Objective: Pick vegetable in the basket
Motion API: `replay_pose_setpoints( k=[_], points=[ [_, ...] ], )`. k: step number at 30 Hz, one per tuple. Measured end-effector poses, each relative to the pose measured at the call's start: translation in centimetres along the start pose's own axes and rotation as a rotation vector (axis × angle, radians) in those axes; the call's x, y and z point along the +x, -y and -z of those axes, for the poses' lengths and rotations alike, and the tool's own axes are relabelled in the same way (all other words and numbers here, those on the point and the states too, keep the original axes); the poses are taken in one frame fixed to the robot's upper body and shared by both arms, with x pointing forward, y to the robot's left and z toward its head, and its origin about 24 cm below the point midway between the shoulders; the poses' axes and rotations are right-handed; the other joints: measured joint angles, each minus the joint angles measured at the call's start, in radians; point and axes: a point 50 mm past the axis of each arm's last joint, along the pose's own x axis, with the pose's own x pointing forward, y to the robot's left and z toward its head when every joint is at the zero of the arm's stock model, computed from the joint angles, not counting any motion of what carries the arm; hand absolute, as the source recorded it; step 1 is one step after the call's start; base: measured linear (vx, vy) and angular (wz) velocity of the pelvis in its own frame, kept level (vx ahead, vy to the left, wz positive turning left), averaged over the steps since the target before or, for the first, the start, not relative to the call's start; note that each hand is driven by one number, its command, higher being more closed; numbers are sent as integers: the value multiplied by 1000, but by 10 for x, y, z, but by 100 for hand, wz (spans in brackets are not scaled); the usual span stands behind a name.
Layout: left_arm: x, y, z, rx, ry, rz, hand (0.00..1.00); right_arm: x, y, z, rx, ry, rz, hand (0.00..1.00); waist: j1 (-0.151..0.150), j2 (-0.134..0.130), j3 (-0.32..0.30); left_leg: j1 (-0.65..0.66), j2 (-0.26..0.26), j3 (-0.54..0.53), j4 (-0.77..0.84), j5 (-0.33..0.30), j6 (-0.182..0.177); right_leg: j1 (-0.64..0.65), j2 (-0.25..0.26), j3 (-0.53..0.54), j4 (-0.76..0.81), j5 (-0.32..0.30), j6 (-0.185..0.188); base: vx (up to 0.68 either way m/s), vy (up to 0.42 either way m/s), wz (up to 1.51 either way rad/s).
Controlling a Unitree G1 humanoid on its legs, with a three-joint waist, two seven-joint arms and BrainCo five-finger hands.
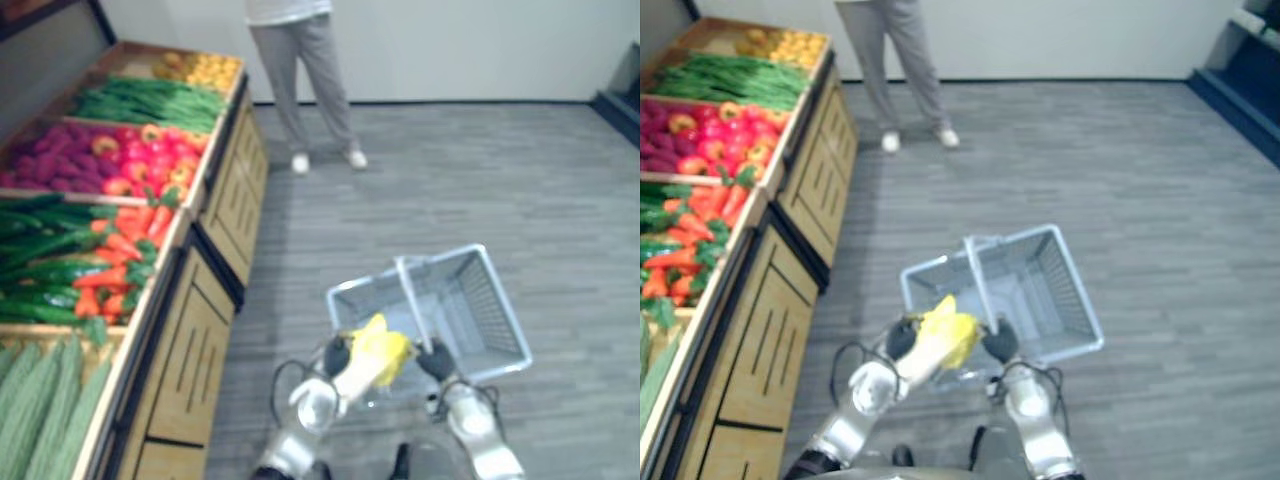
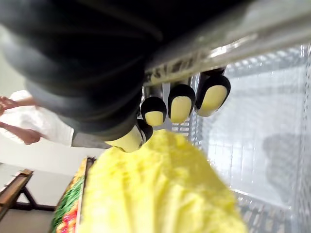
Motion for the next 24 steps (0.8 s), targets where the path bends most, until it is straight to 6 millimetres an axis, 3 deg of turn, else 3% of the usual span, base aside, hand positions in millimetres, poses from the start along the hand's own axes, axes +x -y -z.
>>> replay_pose_setpoints(
  k=[1, 3, 4, 5, 6, 7, 8, 9, 11, 13, 15, 16, 17, 18, 19, 20, 21, 22, 23, 24],
  points=[
    [6, 0, -1, 16, 0, 8, 0, 1, -2, -10, 29, 48, -9, 100, -3, 1, 0, 4, 4, -39, -25, 0, -1, -14, 22, 8, -138, 3, 3, 430, -83, 82],
    [15, 2, -4, 52, -2, 35, 0, 2, -7, -25, 42, 116, -46, 100, -16, 10, 3, 15, 24, -84, -48, -7, -19, -15, 72, 59, -369, 41, 21, 446, -152, 84],
    [17, 4, -6, 68, 4, 45, 0, 0, -15, -32, 55, 145, -76, 100, -15, 2, 0, 15, 33, -103, -9, -51, -41, 4, 95, 100, -473, 98, 15, 338, -160, 75],
    [18, 9, -5, 73, -3, 60, 0, -5, -21, -34, 43, 158, -116, 100, -15, 6, -4, 20, 60, -127, 81, -116, -67, 36, 109, 103, -457, 151, -6, 462, -246, 65],
    [17, 12, -3, 71, -16, 69, 0, -6, -23, -33, 30, 157, -141, 100, -15, 21, -6, 13, 85, -121, 149, -142, -77, 56, 126, 90, -448, 127, -20, 474, -276, 48],
    [17, 12, 2, 72, -43, 67, 0, -9, -30, -32, 30, 158, -185, 100, -13, 25, -7, -72, 144, -95, 384, -148, -65, 102, 153, 70, -462, 106, -40, 475, -280, 20],
    [17, 11, 6, 69, -63, 60, 0, -12, -33, -35, 24, 169, -210, 100, -12, 38, -4, -153, 199, -89, 590, -114, -29, 142, 183, 58, -478, 100, -49, 473, -234, -5],
    [17, 11, 12, 69, -89, 60, 0, -14, -33, -35, 19, 176, -237, 100, -2, 54, 1, -243, 262, -91, 805, -90, -42, 196, 220, 61, -497, 85, -67, 404, -157, -29],
    [16, 12, 18, 76, -120, 69, 0, -17, -34, -33, 23, 169, -242, 100, 13, 44, 7, -292, 274, -85, 912, -92, -49, 272, 229, 77, -537, 79, -78, 562, -122, -33],
    [18, 11, 15, 73, -112, 57, 0, -19, -28, -34, 27, 173, -223, 100, 17, 27, 18, -340, 256, -25, 861, -104, -68, 364, 200, 88, -609, 78, -78, 516, -54, -17],
    [23, 8, 5, 67, -82, 37, 0, -20, -23, -39, 42, 195, -205, 100, 20, 20, 18, -367, 224, 70, 671, -103, -69, 404, 159, 78, -659, 63, -60, 321, 50, -5],
    [27, 8, -5, 54, -51, 23, 0, -21, -16, -43, 43, 214, -179, 100, 17, 26, 15, -368, 205, 170, 502, -76, -69, 417, 138, 58, -676, 43, -32, 496, 136, 27],
    [31, 11, -16, 55, -13, 28, 0, -23, -7, -42, 45, 220, -143, 100, 13, 49, 2, -355, 189, 288, 328, 4, -46, 434, 124, 29, -676, 16, 1, 511, 163, 44],
    [31, 12, -21, 61, 9, 33, 0, -24, -3, -41, 46, 220, -123, 100, 11, 55, -1, -343, 180, 341, 267, 52, -20, 444, 122, 18, -665, -4, 15, 482, 215, 57],
    [31, 11, -27, 67, 43, 28, 0, -25, 2, -38, 49, 208, -88, 100, 14, 64, -10, -316, 162, 383, 219, 64, 90, 460, 115, 2, -592, -73, 39, 500, 229, 74],
    [32, 9, -24, 91, 38, 27, 0, -25, 2, -34, 63, 187, -75, 100, 5, 17, -11, -290, 99, 361, 218, 33, 94, 423, 50, -19, -414, -116, 66, 494, 232, 83],
    [31, 9, -23, 93, 33, 26, 0, -26, 3, -33, 62, 181, -68, 100, -1, 8, -11, -274, 75, 338, 201, 22, 92, 381, 20, -27, -284, -111, 72, 486, 207, 121],
    [29, 9, -21, 96, 30, 26, 0, -28, 6, -28, 54, 161, -45, 100, -15, -12, -10, -234, 23, 296, 166, 16, 110, 279, -49, -9, -9, -42, 92, 487, 166, 136],
    [28, 6, -16, 108, 21, 20, 0, -27, 7, -21, 48, 130, -29, 100, -24, -24, -10, -204, -11, 250, 157, 3, 118, 200, -74, 55, 182, -14, 94, 501, 125, 137],
    [27, 4, -13, 114, 11, 16, 0, -26, 9, -15, 50, 105, -21, 100, -24, -24, -10, -179, -22, 228, 146, 0, 118, 178, -71, 77, 222, -21, 83, 609, 63, 121]
  ],
)
